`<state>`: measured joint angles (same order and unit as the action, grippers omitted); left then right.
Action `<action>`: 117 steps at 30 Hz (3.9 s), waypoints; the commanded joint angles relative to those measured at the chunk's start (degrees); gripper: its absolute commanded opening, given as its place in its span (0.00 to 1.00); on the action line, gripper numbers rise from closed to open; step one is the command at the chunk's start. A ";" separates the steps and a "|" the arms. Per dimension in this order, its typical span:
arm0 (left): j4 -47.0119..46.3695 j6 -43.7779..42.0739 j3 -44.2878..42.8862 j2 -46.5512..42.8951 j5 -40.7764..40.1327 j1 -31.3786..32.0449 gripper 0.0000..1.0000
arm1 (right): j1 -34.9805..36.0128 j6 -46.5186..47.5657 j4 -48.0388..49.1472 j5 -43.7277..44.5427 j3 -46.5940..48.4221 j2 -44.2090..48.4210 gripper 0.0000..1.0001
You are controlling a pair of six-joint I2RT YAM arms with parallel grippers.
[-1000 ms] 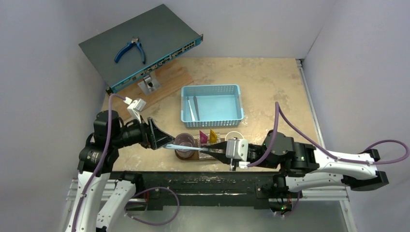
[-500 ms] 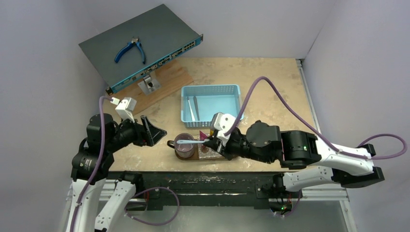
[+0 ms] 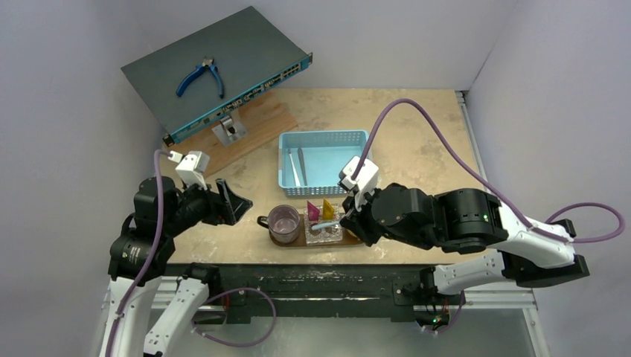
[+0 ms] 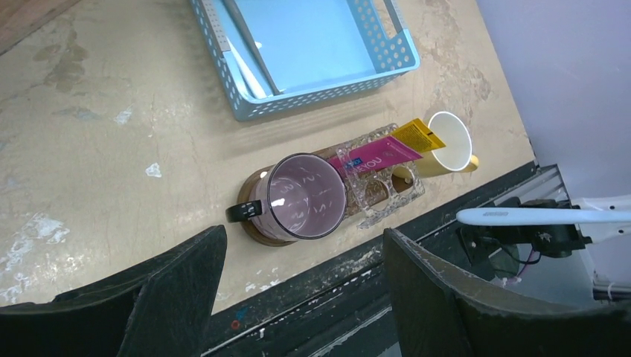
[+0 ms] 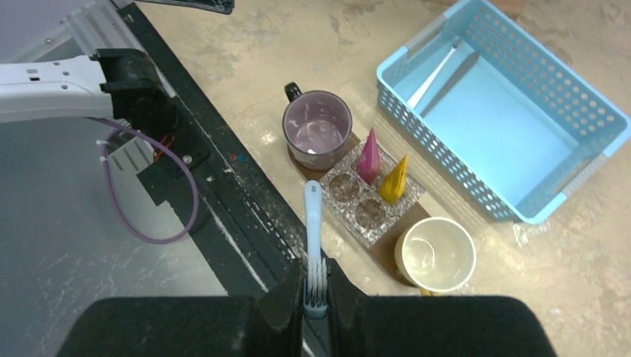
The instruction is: Prepare toiletry sets of a toothbrush and toothpaste on the tray
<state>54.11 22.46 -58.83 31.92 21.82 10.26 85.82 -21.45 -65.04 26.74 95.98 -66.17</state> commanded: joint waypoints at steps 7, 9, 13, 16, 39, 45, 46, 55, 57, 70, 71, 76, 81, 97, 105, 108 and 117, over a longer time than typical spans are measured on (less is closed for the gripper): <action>-1.01 -4.17 -2.46 4.68 -1.15 7.51 0.75 | -5.86 -7.15 -10.24 -0.68 2.33 -3.77 0.00; -1.01 -4.41 -2.60 5.41 -1.17 8.04 0.75 | -9.18 -5.73 -8.38 -2.98 0.22 -3.47 0.00; -1.81 -4.69 -2.37 6.08 -1.39 8.15 0.75 | -11.41 -4.13 -6.05 -4.04 -1.68 -4.12 0.00; -3.96 -4.29 -1.25 6.27 -1.56 8.11 0.75 | -12.40 -3.24 -4.62 -4.62 -2.68 -5.14 0.00; -6.25 -5.18 3.31 5.32 -4.39 8.11 0.74 | -14.72 -2.19 5.08 -5.26 -12.88 -6.31 0.00; -6.21 -5.31 3.80 4.81 -4.94 8.11 0.74 | -14.72 -3.24 7.94 -2.84 -16.79 -5.86 0.00; -6.22 -5.32 3.81 4.82 -5.01 8.11 0.73 | -14.72 -3.41 8.72 -2.77 -17.67 -5.63 0.00; -6.09 -5.25 3.90 4.81 -5.64 8.11 0.73 | -14.69 -4.25 14.72 1.45 -23.74 -3.76 0.00; -6.05 -5.22 3.91 4.76 -5.65 8.11 0.73 | -14.64 -4.84 15.71 2.75 -25.27 -3.41 0.00; -6.00 -5.23 4.07 4.77 -6.35 8.11 0.73 | -14.63 -6.63 23.61 1.72 -32.44 0.84 0.00; -6.02 -5.23 4.03 4.81 -6.42 8.11 0.73 | -14.63 -6.73 23.82 1.73 -32.77 1.05 0.00; -6.00 -5.21 3.90 4.81 -6.44 8.11 0.73 | -14.57 -7.29 25.67 1.69 -34.58 2.28 0.00; -5.97 -5.17 3.91 4.81 -6.53 8.11 0.73 | -14.33 -7.79 27.15 2.01 -35.85 3.03 0.00; -5.90 -5.23 4.05 4.81 -6.48 8.11 0.73 | -12.31 -8.98 28.52 3.23 -37.98 3.15 0.07; -5.92 -5.16 4.16 4.79 -6.44 8.11 0.73 | -11.55 -8.48 27.78 3.39 -37.46 3.46 0.27; -5.89 -5.23 4.15 4.79 -6.39 8.11 0.73 | -11.47 -8.35 27.68 3.27 -37.23 3.59 0.29; -5.94 -5.12 4.16 4.92 -6.19 8.11 0.73 | -11.29 -7.24 26.54 4.92 -34.55 3.69 0.33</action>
<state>50.24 18.37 -55.37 36.99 15.92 18.09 74.24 -29.32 -38.39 29.04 58.15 -64.20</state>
